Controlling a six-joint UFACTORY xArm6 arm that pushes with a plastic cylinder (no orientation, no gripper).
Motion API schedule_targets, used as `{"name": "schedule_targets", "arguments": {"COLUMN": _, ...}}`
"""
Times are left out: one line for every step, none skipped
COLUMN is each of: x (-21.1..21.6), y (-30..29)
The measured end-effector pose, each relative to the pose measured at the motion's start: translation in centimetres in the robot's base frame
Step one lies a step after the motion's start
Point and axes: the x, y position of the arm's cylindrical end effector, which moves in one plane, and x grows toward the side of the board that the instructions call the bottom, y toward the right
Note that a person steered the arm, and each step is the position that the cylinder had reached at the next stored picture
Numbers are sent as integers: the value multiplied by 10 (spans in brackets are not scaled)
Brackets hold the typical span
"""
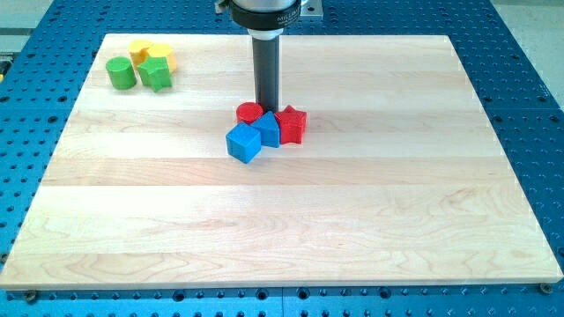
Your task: Place your arm at the bottom right of the triangle
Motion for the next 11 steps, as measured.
{"name": "schedule_targets", "arguments": {"x": 0, "y": -1}}
{"name": "schedule_targets", "arguments": {"x": 0, "y": -1}}
{"name": "schedule_targets", "arguments": {"x": 3, "y": -24}}
{"name": "schedule_targets", "arguments": {"x": 0, "y": -50}}
{"name": "schedule_targets", "arguments": {"x": -1, "y": -1}}
{"name": "schedule_targets", "arguments": {"x": 5, "y": 93}}
{"name": "schedule_targets", "arguments": {"x": 50, "y": 125}}
{"name": "schedule_targets", "arguments": {"x": 106, "y": 81}}
{"name": "schedule_targets", "arguments": {"x": 113, "y": 27}}
{"name": "schedule_targets", "arguments": {"x": 106, "y": 20}}
{"name": "schedule_targets", "arguments": {"x": 105, "y": 20}}
